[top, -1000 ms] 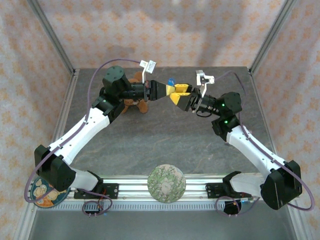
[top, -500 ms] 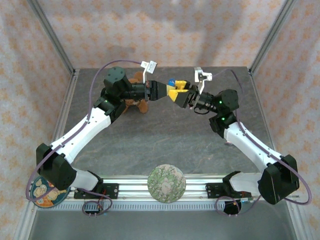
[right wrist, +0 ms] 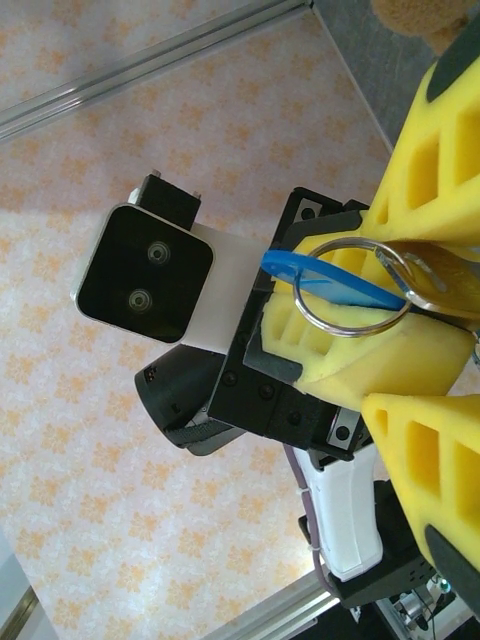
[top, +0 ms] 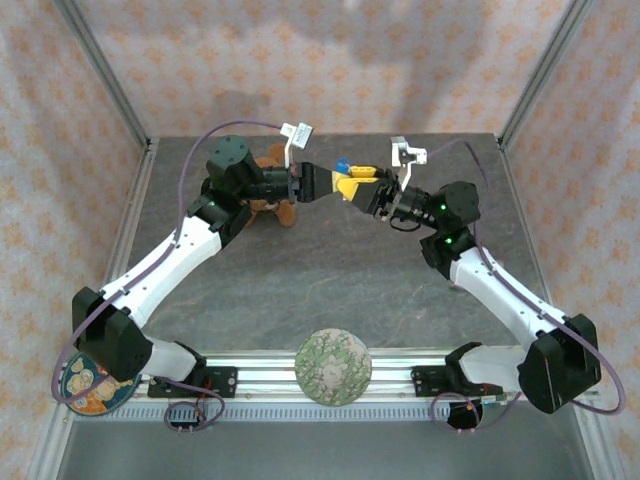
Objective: Remove the keys from the keyring
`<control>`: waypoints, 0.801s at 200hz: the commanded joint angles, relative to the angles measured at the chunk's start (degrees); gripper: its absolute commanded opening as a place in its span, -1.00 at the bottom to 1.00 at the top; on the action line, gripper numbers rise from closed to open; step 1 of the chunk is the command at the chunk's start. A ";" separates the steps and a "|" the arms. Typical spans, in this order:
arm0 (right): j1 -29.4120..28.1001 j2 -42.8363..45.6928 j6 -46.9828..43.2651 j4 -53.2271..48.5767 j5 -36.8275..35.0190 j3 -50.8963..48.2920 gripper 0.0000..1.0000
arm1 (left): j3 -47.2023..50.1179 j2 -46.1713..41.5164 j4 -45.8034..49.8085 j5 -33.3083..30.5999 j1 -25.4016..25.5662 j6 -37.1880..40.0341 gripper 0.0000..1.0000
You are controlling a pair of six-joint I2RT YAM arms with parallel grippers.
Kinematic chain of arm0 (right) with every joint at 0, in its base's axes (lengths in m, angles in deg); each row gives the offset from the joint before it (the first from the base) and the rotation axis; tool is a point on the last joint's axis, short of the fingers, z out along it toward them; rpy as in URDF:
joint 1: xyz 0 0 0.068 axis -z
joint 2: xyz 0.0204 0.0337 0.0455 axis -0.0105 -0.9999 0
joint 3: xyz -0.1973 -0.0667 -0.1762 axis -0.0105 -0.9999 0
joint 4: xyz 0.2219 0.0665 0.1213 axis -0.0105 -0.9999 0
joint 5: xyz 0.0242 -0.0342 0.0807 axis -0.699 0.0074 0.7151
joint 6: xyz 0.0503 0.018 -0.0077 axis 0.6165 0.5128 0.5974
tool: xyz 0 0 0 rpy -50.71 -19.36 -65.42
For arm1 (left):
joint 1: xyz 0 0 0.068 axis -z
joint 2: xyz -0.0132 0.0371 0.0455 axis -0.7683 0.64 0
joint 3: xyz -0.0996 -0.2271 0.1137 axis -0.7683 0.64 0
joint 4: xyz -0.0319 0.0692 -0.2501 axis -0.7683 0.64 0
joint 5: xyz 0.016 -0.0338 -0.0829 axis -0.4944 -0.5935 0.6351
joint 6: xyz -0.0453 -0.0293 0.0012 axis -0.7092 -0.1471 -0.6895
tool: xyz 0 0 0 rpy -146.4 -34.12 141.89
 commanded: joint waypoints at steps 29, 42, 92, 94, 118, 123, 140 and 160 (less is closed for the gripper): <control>-0.41 3.35 -3.00 -0.86 0.20 -1.15 -0.54 | 0.86 -2.86 -1.81 -0.37 -1.50 0.51 -1.00; -0.41 3.80 -3.25 -1.18 -0.04 -1.60 -0.55 | 1.04 -3.27 -1.36 -0.47 -1.64 0.88 -1.00; -0.41 4.84 -4.29 -3.33 -0.67 -2.08 -0.62 | 1.28 -3.63 -0.84 -0.57 -1.81 1.42 -1.00; -0.41 4.85 -4.37 -3.39 -0.61 -2.09 -0.62 | 1.33 -3.67 -0.88 -0.56 -1.87 1.41 -1.00; -0.41 5.43 -5.00 -4.74 -0.56 -2.35 -0.66 | 1.37 -3.96 -1.06 -0.64 -1.97 1.25 -1.00; -0.41 5.55 -5.26 -5.13 -0.60 -2.42 -0.66 | 1.35 -4.06 -1.02 -0.64 -1.99 1.30 -1.00; -0.37 5.97 -5.51 -5.98 -0.54 -2.50 -0.77 | 1.49 -4.15 -1.08 -0.64 -2.15 1.26 -1.00; -0.33 6.56 -6.28 -7.20 -0.91 -2.70 -0.80 | 1.61 -4.09 -1.37 -0.65 -2.16 1.15 -1.00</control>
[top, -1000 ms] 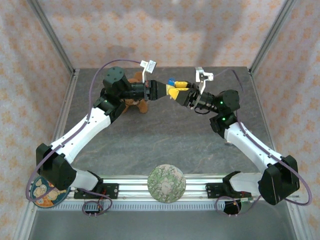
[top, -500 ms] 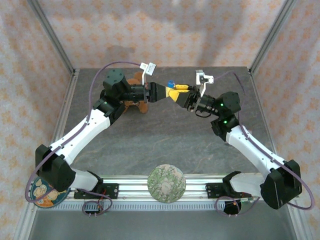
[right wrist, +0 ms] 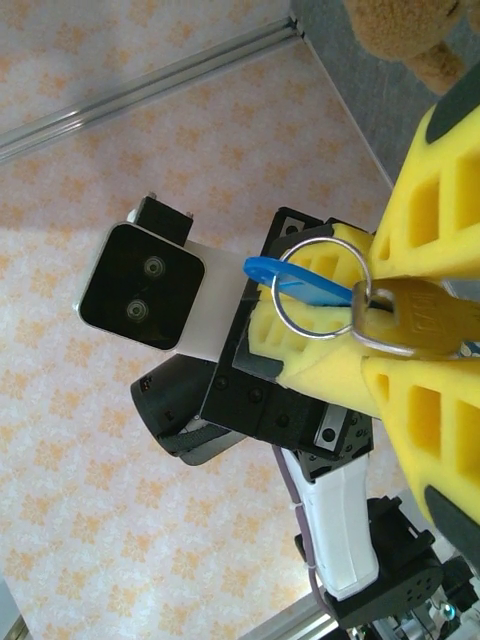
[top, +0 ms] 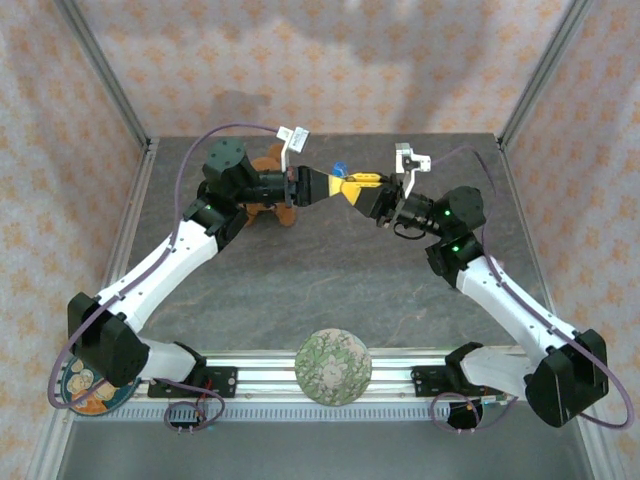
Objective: Remove the keys from the keyring
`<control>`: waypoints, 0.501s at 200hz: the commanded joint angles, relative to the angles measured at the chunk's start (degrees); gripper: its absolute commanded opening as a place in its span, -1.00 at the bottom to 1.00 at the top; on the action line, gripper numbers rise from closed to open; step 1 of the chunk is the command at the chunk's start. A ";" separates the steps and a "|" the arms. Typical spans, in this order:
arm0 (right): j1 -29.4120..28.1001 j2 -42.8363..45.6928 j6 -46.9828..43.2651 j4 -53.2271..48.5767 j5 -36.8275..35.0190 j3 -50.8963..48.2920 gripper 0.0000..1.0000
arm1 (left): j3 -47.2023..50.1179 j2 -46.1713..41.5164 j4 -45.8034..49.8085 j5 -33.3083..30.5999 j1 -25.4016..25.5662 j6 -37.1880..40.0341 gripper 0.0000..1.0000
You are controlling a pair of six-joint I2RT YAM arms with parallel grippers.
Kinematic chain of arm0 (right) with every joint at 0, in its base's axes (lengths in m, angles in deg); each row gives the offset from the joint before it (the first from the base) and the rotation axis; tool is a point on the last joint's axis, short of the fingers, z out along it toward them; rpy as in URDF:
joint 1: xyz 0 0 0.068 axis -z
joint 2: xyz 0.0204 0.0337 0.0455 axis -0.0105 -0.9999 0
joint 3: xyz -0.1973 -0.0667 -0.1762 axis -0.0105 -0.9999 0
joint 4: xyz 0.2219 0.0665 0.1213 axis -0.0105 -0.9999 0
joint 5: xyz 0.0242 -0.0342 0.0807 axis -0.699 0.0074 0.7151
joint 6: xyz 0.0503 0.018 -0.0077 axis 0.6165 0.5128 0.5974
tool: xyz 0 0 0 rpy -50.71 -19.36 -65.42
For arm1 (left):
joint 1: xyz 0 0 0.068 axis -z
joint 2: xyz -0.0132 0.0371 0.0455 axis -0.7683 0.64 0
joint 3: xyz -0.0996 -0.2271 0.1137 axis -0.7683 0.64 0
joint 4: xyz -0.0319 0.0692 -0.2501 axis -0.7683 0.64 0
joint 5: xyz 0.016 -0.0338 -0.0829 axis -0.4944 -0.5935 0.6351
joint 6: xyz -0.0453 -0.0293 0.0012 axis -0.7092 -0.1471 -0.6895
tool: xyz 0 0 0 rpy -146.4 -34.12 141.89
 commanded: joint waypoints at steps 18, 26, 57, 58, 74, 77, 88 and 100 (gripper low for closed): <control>0.04 2.77 -2.90 -2.34 1.02 -1.11 -0.84 | -0.02 -2.27 -2.46 -0.80 -1.67 -0.07 -1.00; 0.02 2.96 -3.21 -3.10 0.92 -1.13 -0.84 | -0.02 -2.41 -2.47 -0.80 -1.76 -0.09 -1.00; 0.05 3.79 -3.68 -4.21 0.39 -1.00 -1.00 | 0.07 -2.43 -2.55 -0.84 -1.81 -0.26 -1.00; 0.05 3.86 -3.68 -4.29 0.31 -0.99 -1.00 | 0.03 -2.43 -2.52 -0.77 -1.83 -0.32 -1.00; 0.06 4.29 -4.69 -6.60 -0.54 -0.16 -1.00 | 0.31 -2.53 -2.51 -0.68 -1.69 -0.36 -1.00; 0.05 4.46 -4.96 -7.09 -0.79 0.01 -1.00 | 0.39 -2.60 -2.49 -0.63 -1.73 -0.31 -1.00; 0.04 4.87 -6.68 -11.32 -2.30 1.15 -1.00 | 0.67 -2.83 -1.90 -0.79 -1.76 0.28 -1.00; 0.04 5.40 -9.63 -18.11 -3.48 3.41 -1.00 | 0.90 -3.42 1.04 -1.42 -1.76 2.81 -1.00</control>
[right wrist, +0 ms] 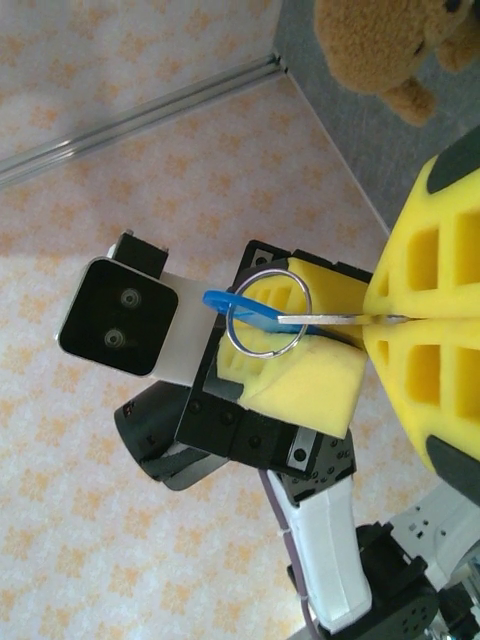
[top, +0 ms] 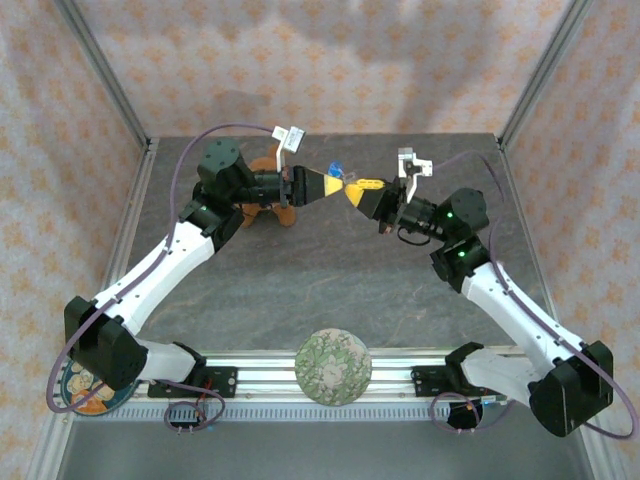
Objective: Remove the keys from the keyring
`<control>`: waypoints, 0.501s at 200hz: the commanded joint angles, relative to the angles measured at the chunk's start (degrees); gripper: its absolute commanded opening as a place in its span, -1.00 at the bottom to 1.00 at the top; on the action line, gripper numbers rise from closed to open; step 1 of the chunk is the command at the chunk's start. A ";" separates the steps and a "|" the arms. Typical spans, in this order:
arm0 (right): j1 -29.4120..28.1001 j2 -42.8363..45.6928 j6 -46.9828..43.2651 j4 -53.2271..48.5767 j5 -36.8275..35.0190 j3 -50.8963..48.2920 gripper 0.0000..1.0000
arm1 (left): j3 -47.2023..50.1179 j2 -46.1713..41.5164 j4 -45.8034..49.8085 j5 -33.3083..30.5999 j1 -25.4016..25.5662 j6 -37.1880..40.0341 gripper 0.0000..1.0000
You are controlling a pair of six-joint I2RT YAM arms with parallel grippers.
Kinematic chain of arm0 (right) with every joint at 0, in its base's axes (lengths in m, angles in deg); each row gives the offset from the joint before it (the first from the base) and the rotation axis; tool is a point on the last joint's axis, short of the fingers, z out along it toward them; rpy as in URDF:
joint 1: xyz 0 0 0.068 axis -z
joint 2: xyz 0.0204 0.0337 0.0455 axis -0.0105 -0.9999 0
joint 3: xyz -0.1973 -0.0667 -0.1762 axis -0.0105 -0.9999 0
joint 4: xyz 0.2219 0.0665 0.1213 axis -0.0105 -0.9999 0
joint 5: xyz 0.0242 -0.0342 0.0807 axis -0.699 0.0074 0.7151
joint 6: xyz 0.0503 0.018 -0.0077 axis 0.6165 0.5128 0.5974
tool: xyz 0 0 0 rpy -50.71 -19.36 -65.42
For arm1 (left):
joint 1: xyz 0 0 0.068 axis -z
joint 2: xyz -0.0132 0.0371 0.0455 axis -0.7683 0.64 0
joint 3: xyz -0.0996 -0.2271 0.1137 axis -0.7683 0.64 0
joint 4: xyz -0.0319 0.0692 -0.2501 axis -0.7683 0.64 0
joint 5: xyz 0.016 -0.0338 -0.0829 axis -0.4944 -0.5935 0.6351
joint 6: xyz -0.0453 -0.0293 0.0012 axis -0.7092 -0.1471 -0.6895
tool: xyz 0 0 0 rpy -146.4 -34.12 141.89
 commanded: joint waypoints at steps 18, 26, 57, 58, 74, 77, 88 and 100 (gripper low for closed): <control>-0.11 2.59 -11.24 -23.76 -4.29 8.14 -1.00 | 0.40 -3.74 8.50 -4.25 -0.95 9.08 -1.00; -0.11 2.56 -13.82 -29.40 -5.89 10.08 -1.00 | 0.64 -4.22 11.94 -5.43 -0.86 12.50 -1.00; -0.11 0.97 -19.78 -44.92 -8.55 16.44 -1.00 | 2.03 -5.79 21.84 -9.46 -0.45 22.26 -1.00; -0.11 0.85 -19.86 -45.29 -8.58 16.62 -1.00 | 2.14 -5.91 22.01 -9.57 -0.47 22.45 -1.00; -0.11 -0.30 -21.66 -50.40 -9.54 19.20 -1.00 | 3.82 -7.17 23.74 -12.23 -0.12 25.47 -0.86; -0.15 -0.65 -21.93 -51.14 -9.70 19.56 -1.00 | 4.16 -7.43 23.95 -12.70 -0.07 25.98 -0.84; -0.19 -1.80 -22.73 -53.91 -10.94 21.12 -1.00 | 5.30 -8.44 24.67 -14.69 0.02 27.71 -0.65; -0.24 -3.16 -23.66 -56.76 -11.98 22.80 -1.00 | 6.78 -9.83 25.08 -17.48 0.12 29.43 -0.51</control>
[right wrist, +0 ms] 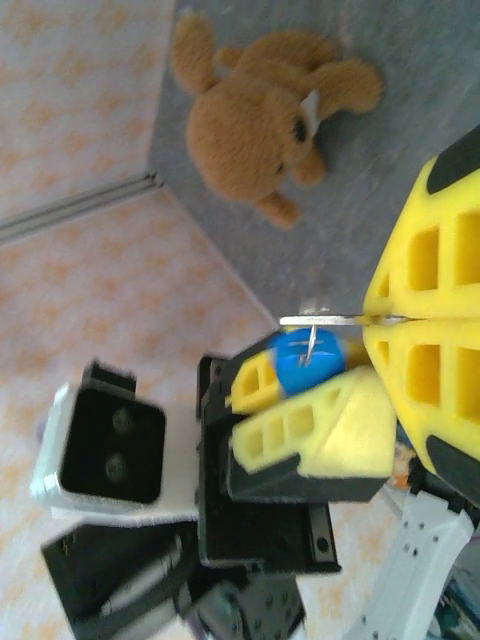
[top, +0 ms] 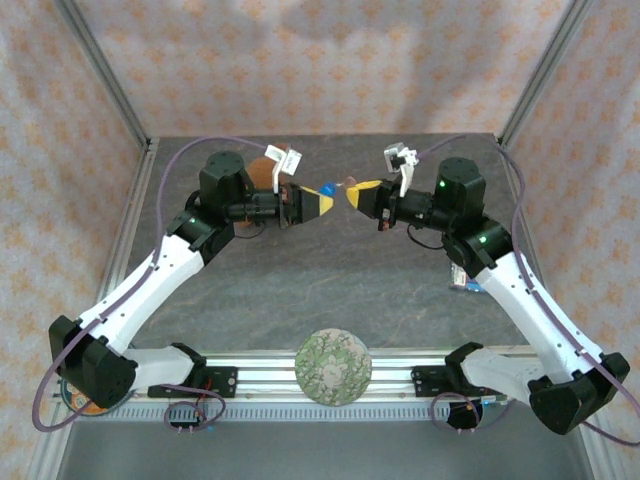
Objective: Remove the keys from the keyring
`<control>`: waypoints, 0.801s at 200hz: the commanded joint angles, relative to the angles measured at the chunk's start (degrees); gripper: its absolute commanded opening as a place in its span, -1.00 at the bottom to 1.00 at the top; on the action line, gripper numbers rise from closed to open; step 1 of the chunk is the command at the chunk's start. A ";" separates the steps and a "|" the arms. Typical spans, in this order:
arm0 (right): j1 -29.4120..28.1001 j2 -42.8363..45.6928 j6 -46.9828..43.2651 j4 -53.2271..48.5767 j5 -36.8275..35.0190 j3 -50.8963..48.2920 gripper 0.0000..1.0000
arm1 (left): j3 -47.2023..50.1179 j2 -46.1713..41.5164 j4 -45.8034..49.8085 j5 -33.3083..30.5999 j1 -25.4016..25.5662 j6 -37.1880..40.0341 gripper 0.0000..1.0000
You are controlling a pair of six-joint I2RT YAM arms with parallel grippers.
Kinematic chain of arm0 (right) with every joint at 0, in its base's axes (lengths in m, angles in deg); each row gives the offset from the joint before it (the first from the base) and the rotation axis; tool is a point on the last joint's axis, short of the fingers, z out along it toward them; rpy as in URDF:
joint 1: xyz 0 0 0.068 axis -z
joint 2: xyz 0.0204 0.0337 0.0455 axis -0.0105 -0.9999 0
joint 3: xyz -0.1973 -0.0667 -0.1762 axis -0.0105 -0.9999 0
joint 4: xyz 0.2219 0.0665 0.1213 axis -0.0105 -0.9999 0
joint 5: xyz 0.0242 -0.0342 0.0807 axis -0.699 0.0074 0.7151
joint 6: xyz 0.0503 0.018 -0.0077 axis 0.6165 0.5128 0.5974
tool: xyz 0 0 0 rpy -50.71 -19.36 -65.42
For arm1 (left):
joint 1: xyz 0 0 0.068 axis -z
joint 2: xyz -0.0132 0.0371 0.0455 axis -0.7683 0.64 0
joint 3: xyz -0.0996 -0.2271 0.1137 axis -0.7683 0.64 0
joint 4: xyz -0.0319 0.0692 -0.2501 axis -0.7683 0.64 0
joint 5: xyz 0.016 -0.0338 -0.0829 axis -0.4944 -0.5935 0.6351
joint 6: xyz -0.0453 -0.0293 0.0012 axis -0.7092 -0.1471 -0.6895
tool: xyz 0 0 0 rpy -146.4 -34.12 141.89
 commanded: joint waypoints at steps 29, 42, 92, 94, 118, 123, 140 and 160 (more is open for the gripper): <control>0.26 -4.22 -6.63 -15.69 -7.13 7.03 -1.00 | 6.97 -7.82 4.63 -17.10 0.27 13.27 -0.19; 0.09 -4.81 -7.71 -16.88 -8.65 7.56 -1.00 | 9.75 -10.31 2.89 -21.80 1.25 15.72 0.01; -0.93 -3.93 -12.90 -15.73 -15.51 4.10 -1.00 | 18.03 -15.39 -5.55 -28.92 3.59 22.51 0.26; -0.93 -4.12 -12.81 -16.14 -15.53 4.35 -1.00 | 18.09 -15.36 -5.64 -28.93 3.59 22.68 0.27; -0.98 -7.46 -13.44 -22.38 -13.09 8.67 -1.00 | 19.42 -14.26 -8.11 -27.80 3.97 25.06 0.27; -0.93 -7.75 -13.76 -22.66 -11.57 8.80 -1.00 | 19.57 -13.92 -8.64 -27.81 4.20 25.49 0.28; -0.93 -7.34 -14.33 -20.75 -5.28 7.18 -1.00 | 19.83 -12.69 -10.40 -27.44 4.33 26.12 0.28; -0.92 -7.25 -14.57 -20.01 -5.19 5.96 -1.00 | 19.83 -11.37 -12.30 -27.03 4.85 27.13 0.28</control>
